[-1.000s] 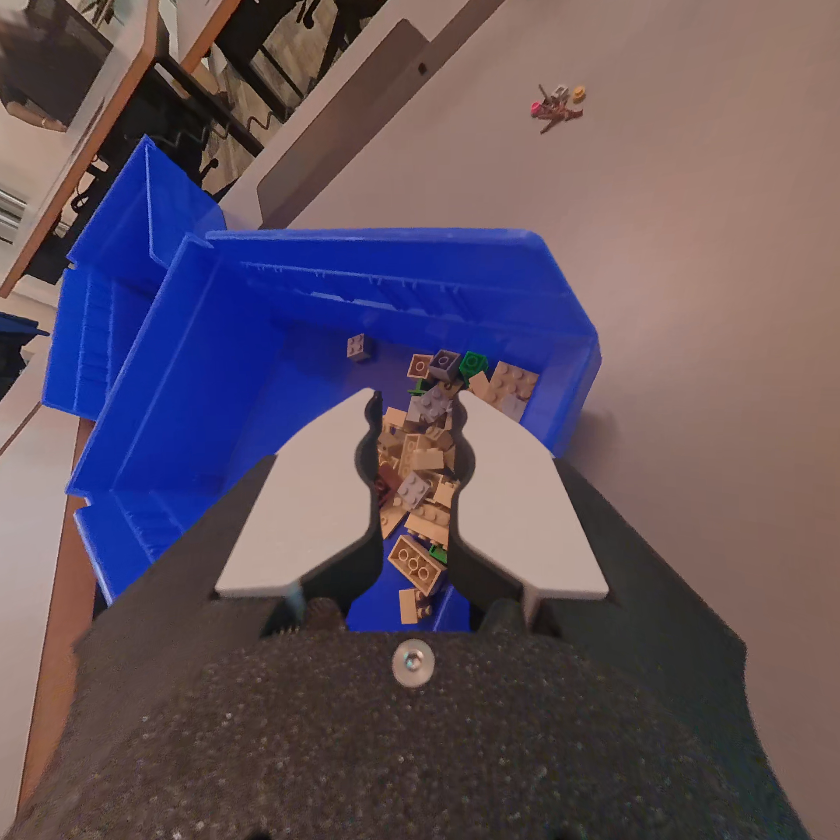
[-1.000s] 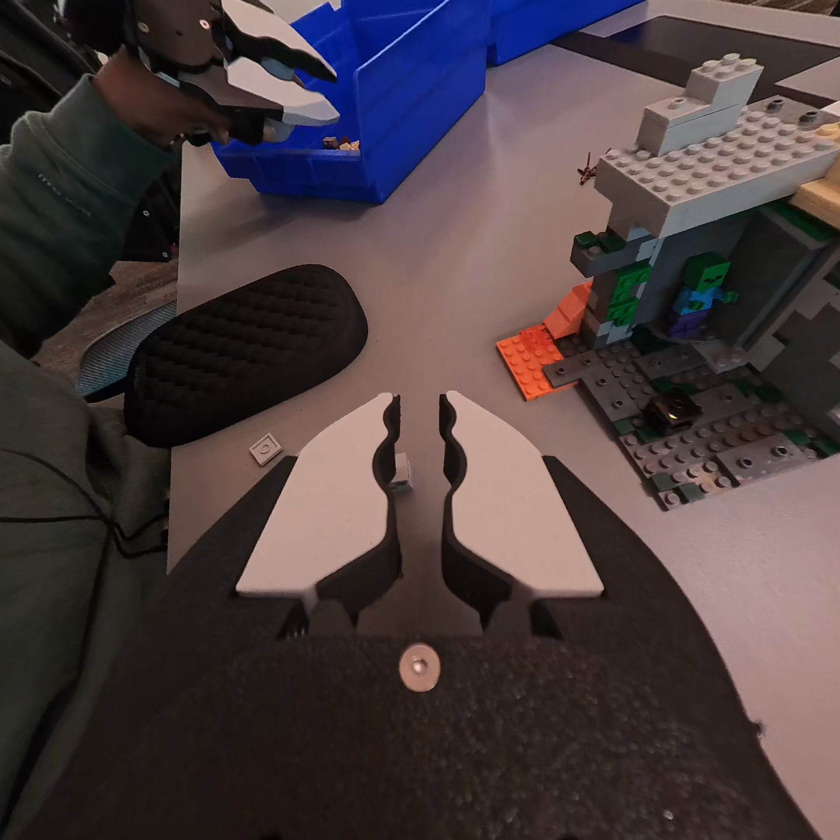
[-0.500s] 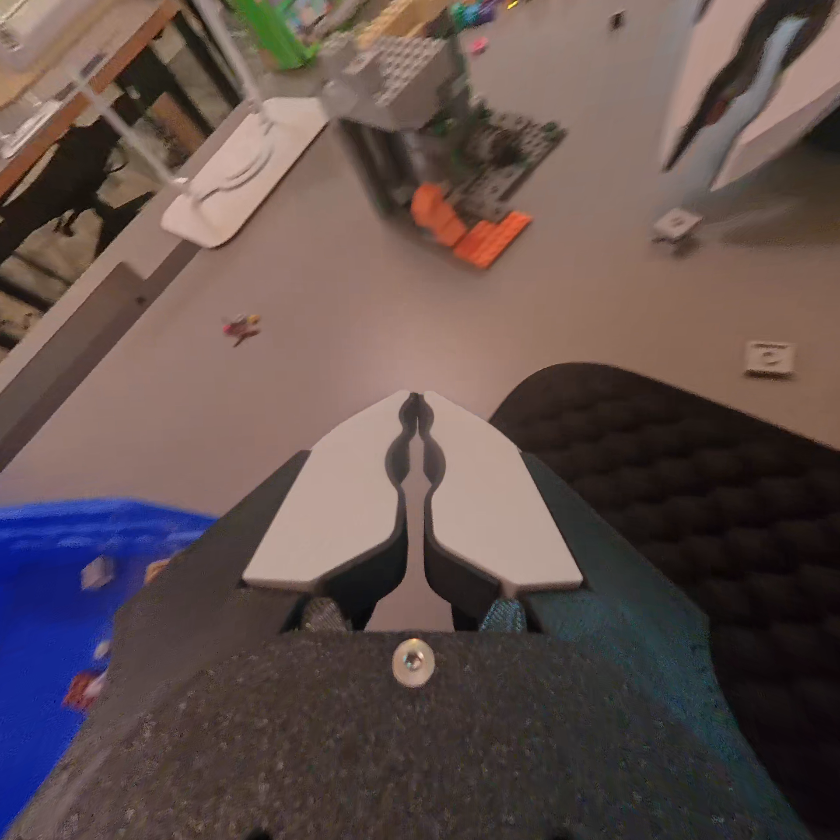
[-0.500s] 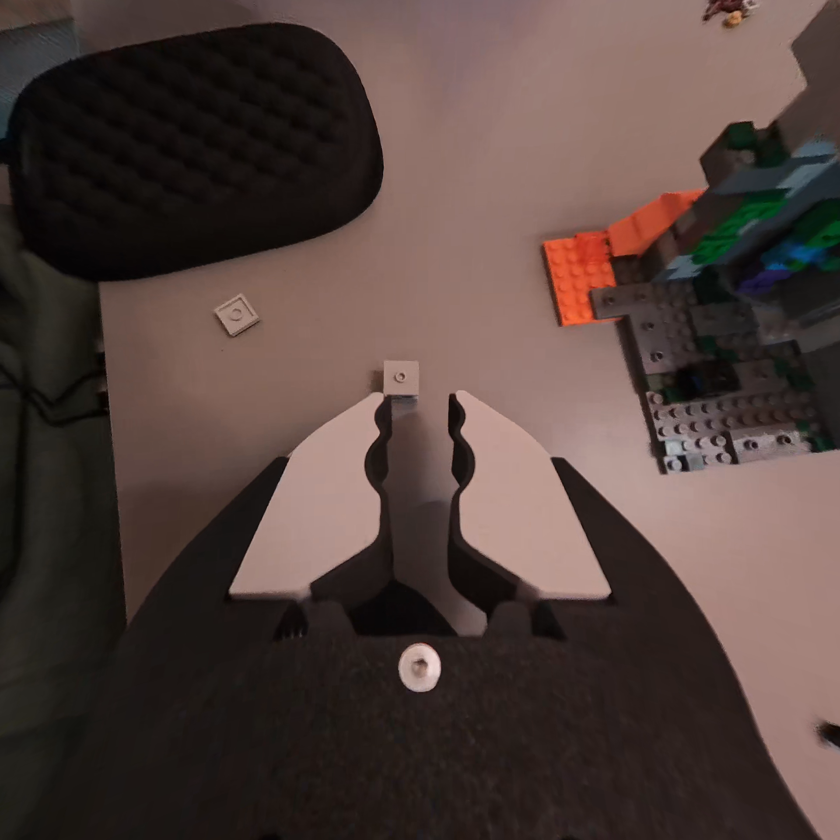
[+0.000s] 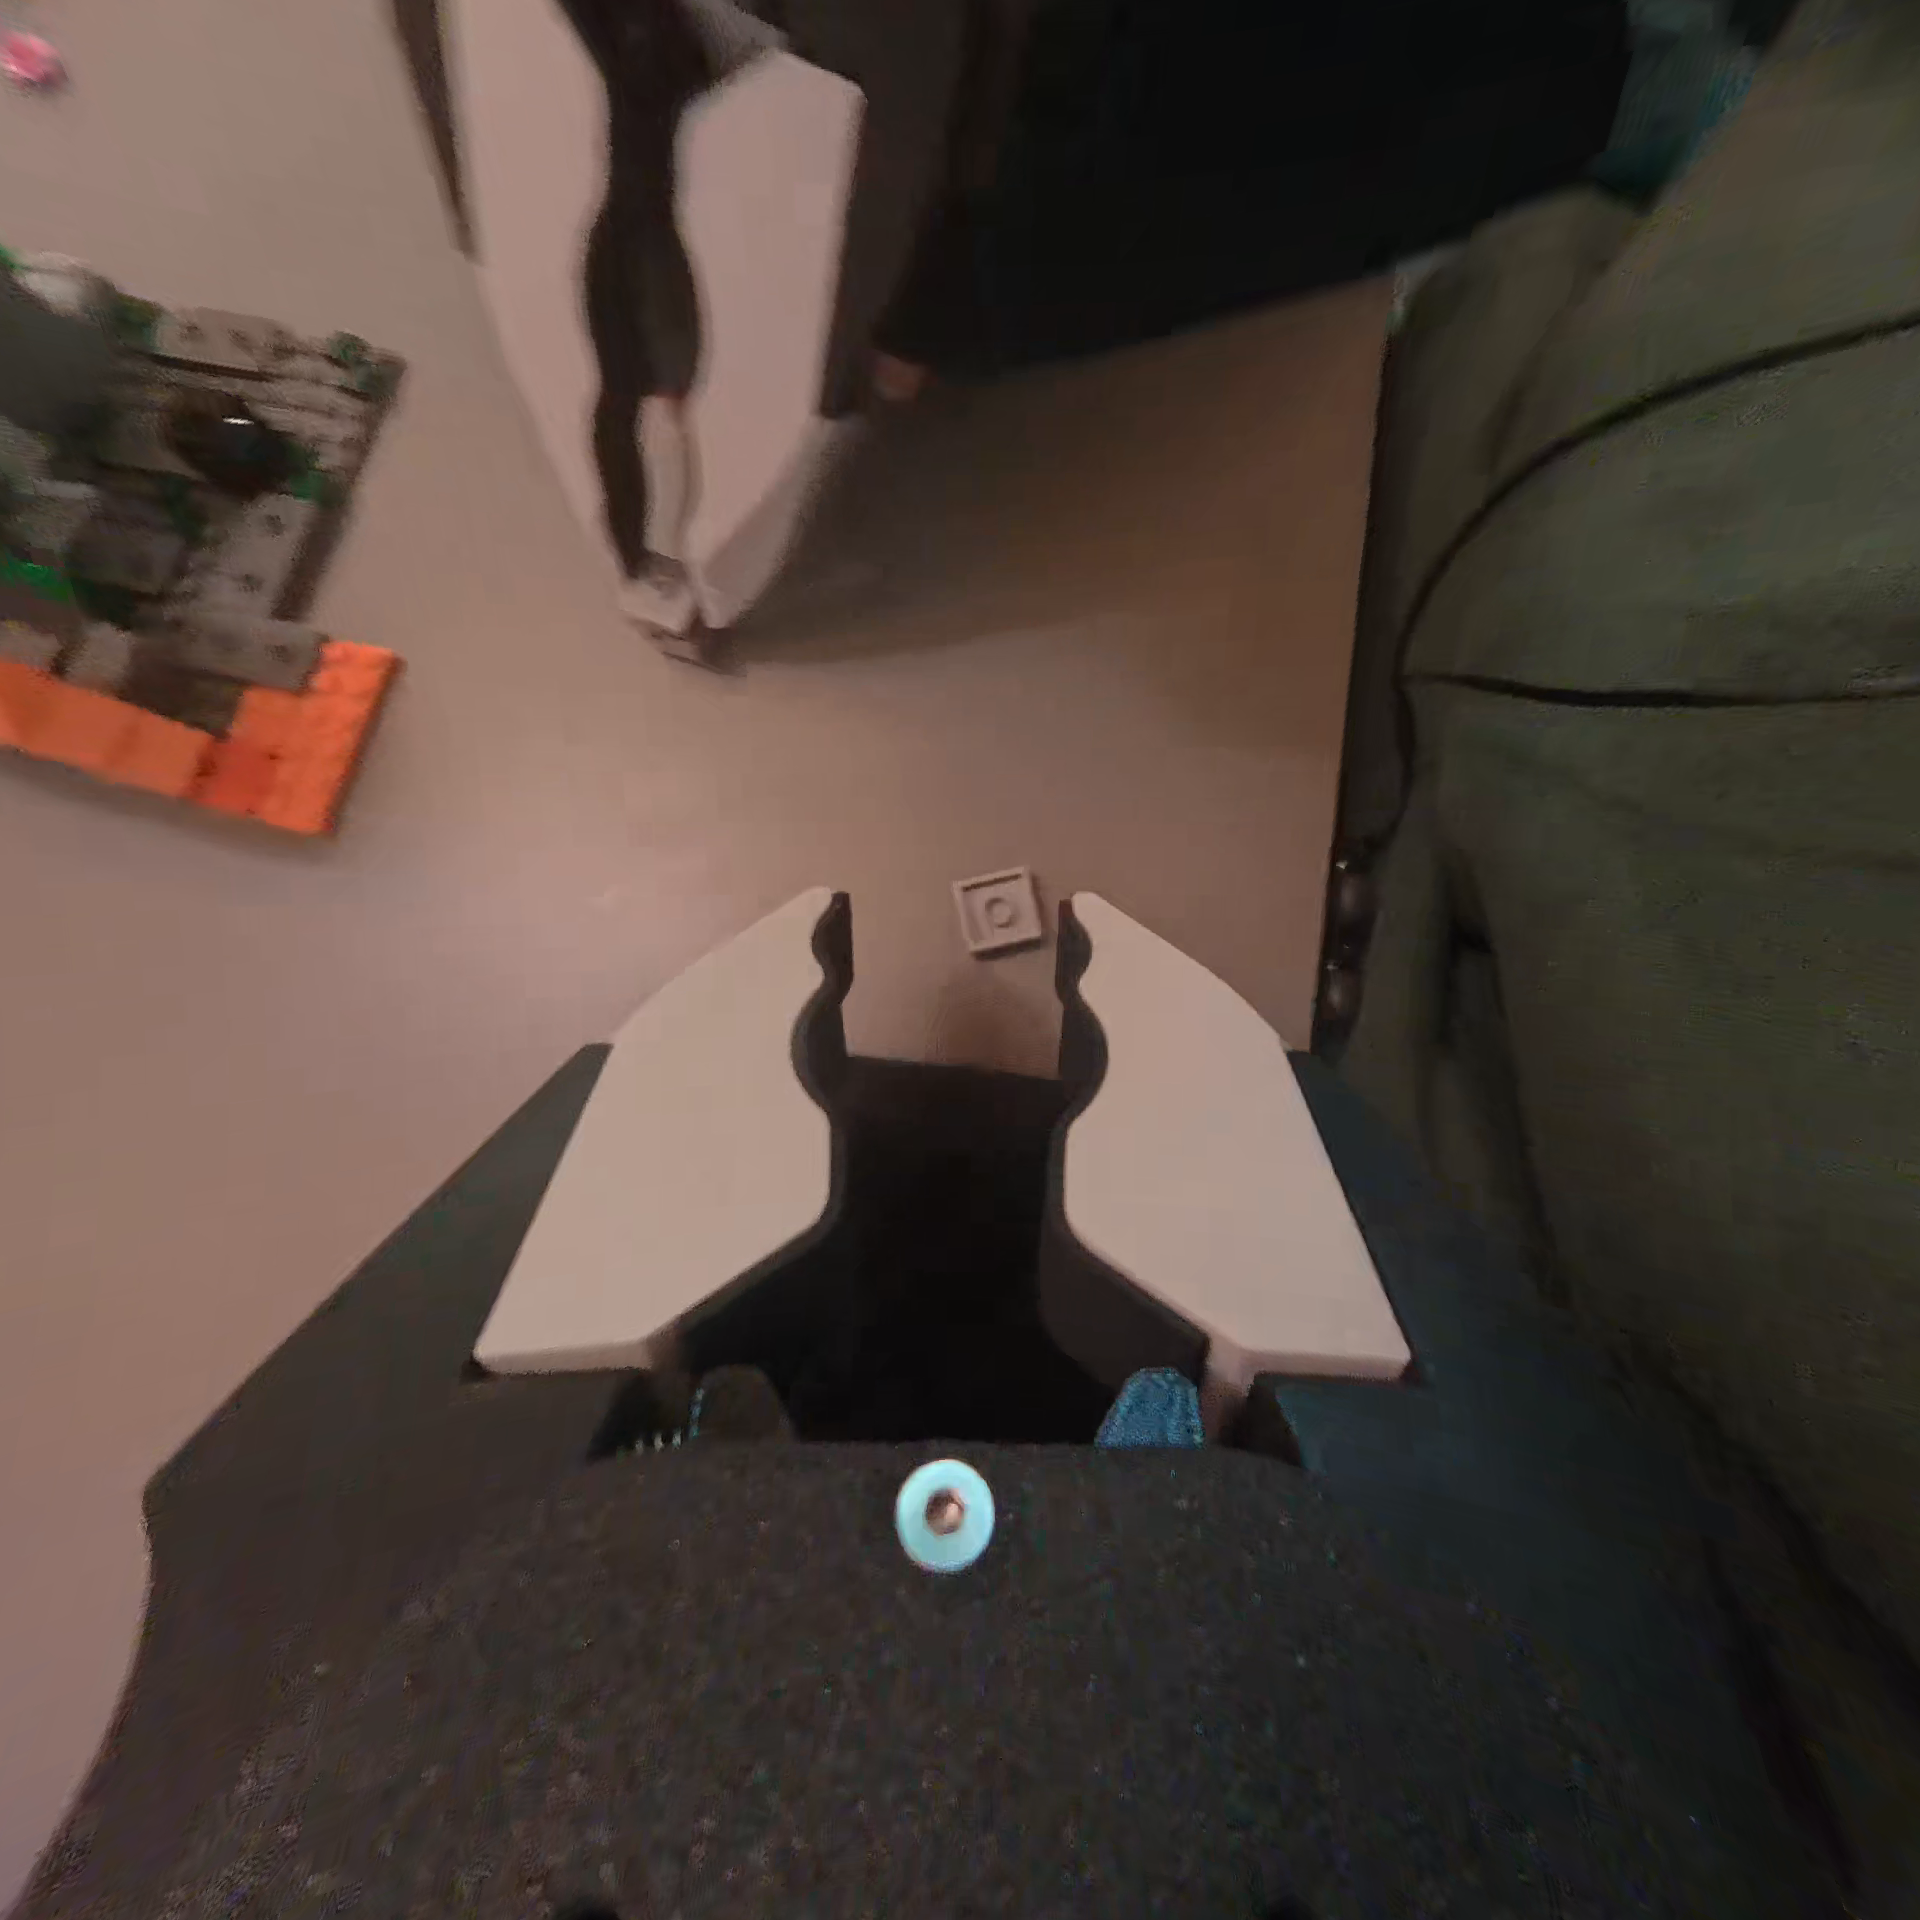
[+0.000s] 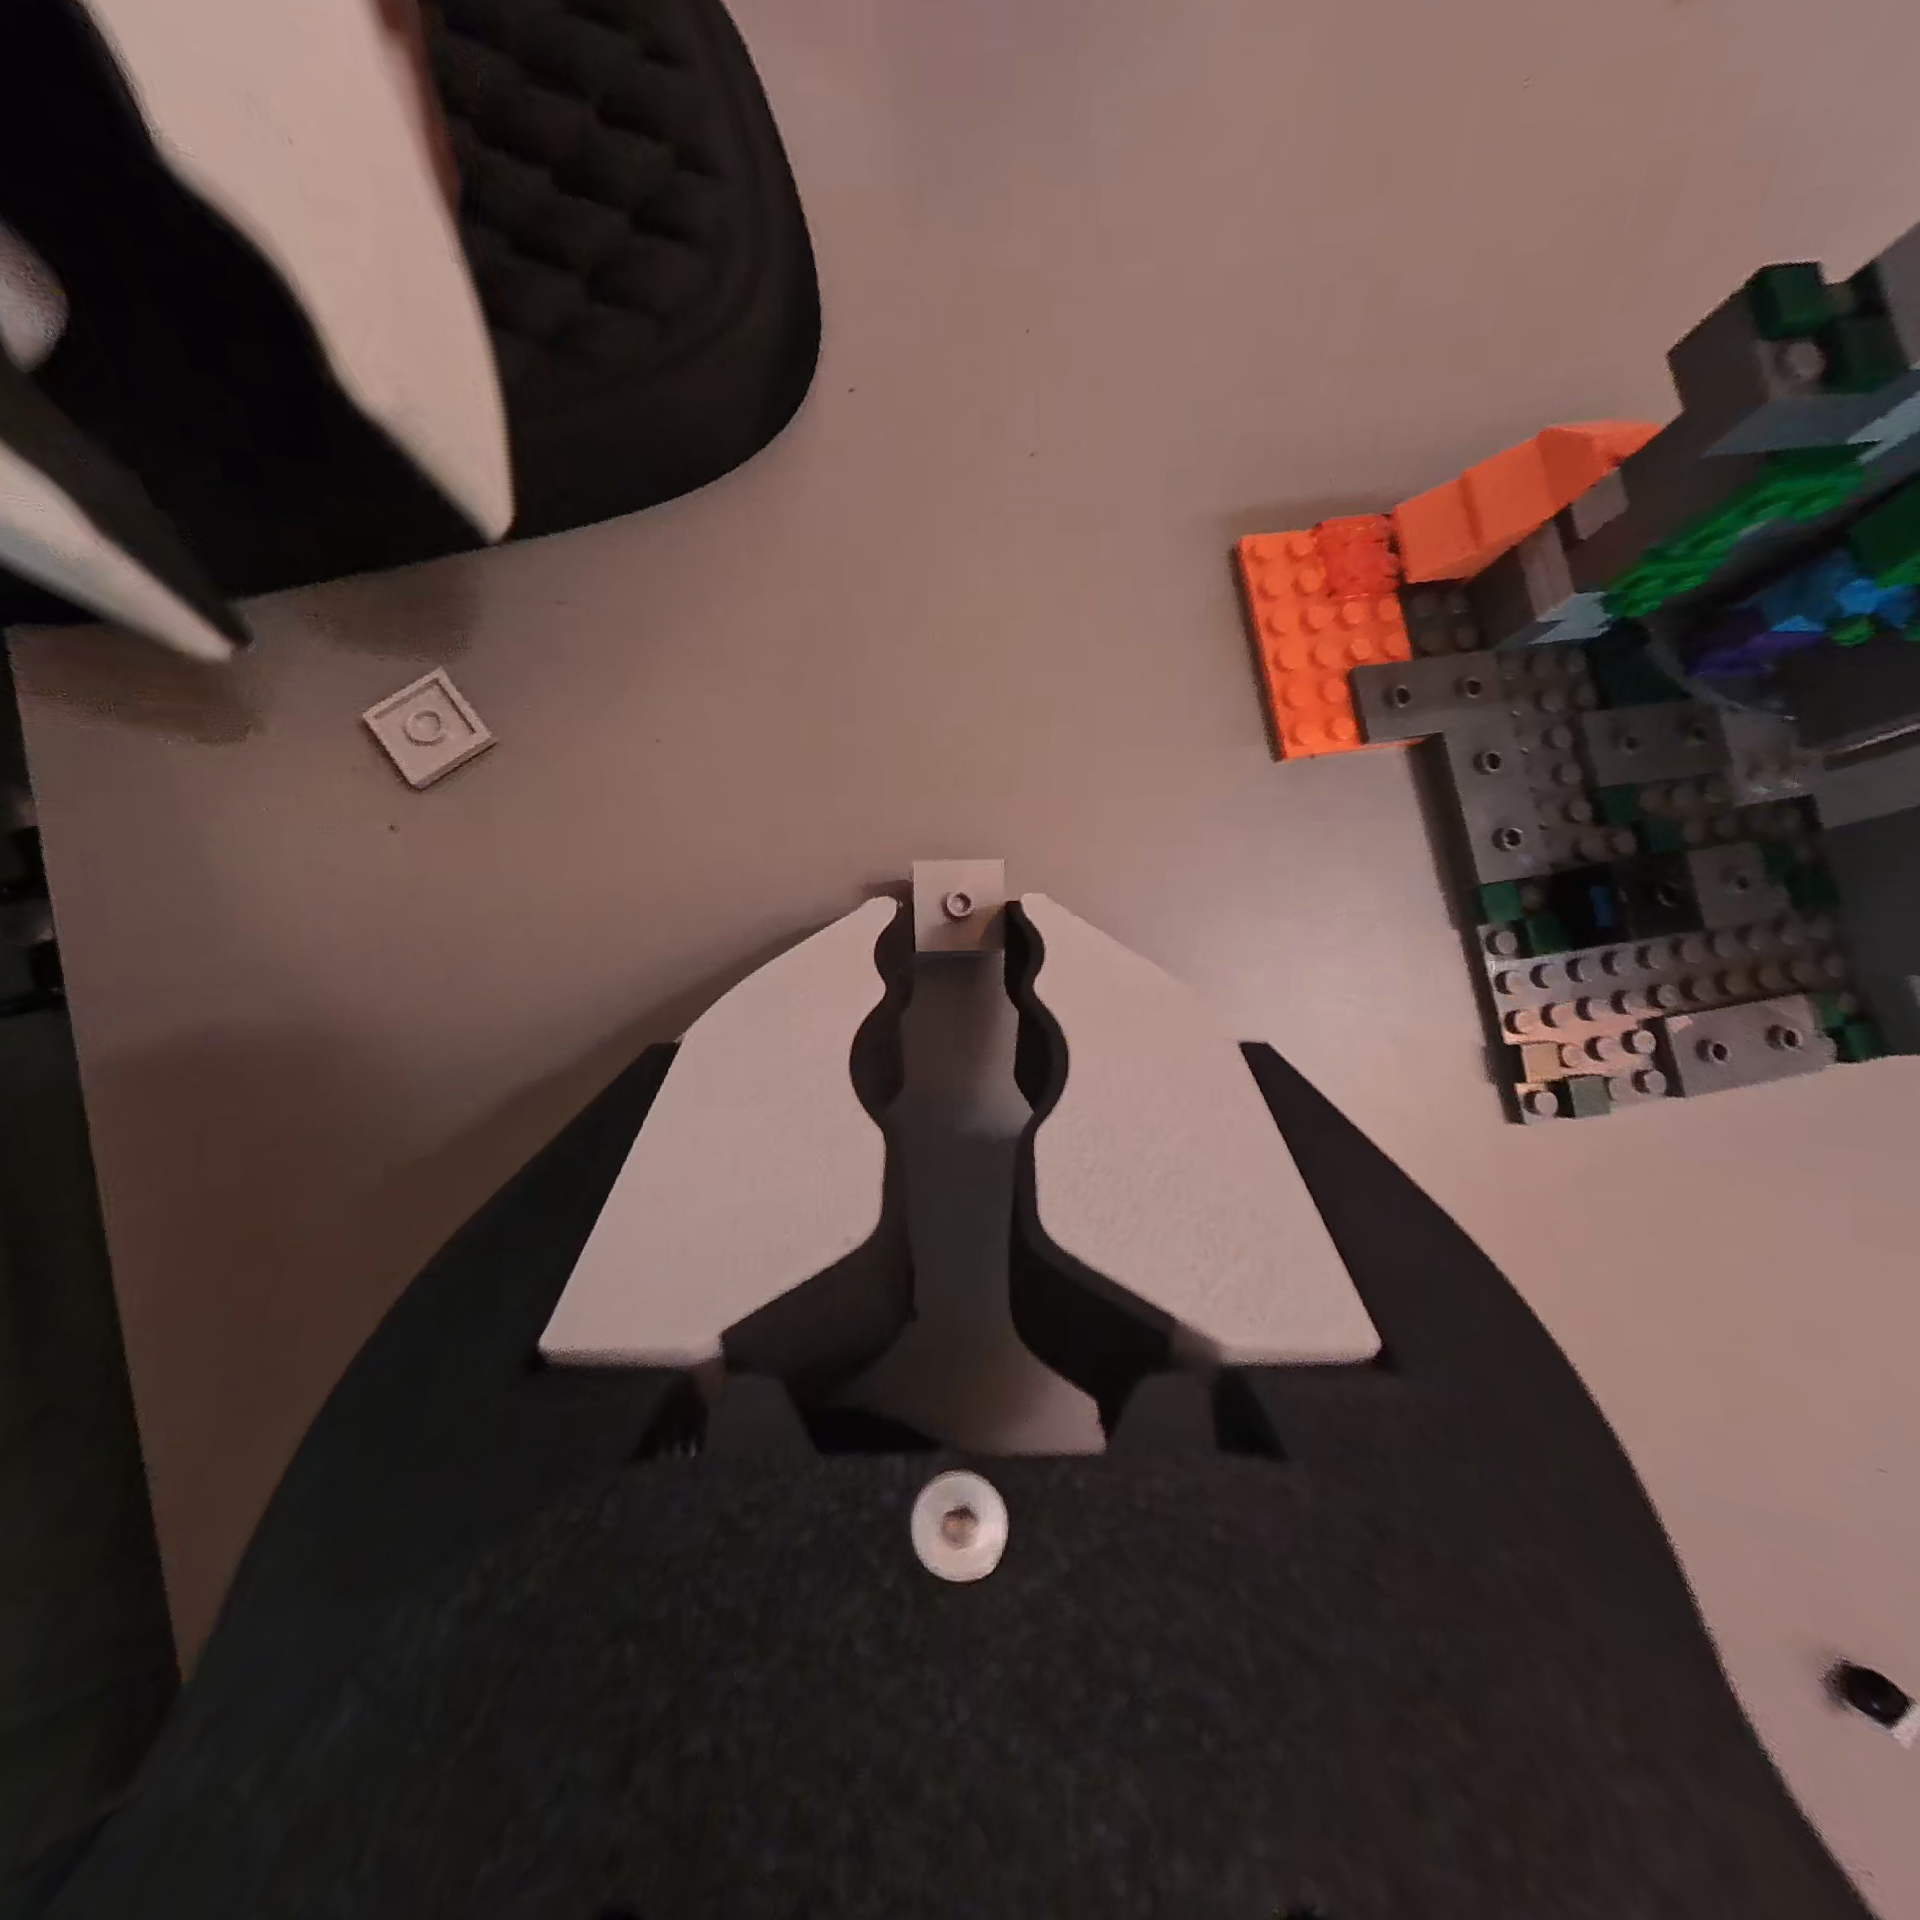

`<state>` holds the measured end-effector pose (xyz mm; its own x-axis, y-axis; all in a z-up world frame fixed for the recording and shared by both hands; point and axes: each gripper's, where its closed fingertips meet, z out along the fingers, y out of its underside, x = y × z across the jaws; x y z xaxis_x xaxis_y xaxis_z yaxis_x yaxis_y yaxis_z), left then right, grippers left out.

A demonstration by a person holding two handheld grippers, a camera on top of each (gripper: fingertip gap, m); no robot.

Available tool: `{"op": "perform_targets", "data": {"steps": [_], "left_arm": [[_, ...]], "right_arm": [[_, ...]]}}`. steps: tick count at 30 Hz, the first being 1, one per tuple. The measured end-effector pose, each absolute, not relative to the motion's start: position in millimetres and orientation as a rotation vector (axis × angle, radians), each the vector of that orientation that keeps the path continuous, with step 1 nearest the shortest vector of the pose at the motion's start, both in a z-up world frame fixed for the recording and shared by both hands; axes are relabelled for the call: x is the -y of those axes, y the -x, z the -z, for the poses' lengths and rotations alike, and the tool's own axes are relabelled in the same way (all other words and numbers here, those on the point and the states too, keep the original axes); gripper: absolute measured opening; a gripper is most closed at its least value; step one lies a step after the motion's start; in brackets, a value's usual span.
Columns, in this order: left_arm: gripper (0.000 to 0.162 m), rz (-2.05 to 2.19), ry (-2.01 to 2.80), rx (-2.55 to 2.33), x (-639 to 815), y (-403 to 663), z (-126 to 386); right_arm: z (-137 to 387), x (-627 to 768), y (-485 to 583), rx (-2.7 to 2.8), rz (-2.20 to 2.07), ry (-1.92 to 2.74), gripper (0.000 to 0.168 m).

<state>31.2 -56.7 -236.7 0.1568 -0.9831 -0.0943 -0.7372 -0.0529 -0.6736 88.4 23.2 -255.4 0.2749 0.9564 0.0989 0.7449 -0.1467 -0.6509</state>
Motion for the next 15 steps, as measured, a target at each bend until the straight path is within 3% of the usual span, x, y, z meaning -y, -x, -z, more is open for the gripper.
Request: {"op": "perform_targets", "data": {"steps": [5,8,15], "left_arm": [[0.029,0.447,1.906,-1.762,61.8,-40.5,257.4],[0.000,0.396,1.857,-1.834,60.4,-43.6,259.2],[0.000,0.817,1.836,-1.358,28.3,-29.0,201.2]], "right_arm": [[258.2,-25.4,-90.9,1.508,-0.451,1.955,0.016],[257.4,-25.6,-91.8,1.495,-0.462,1.951,0.016],[256.6,-25.9,-93.0,1.472,-0.486,1.946,0.016]]}}
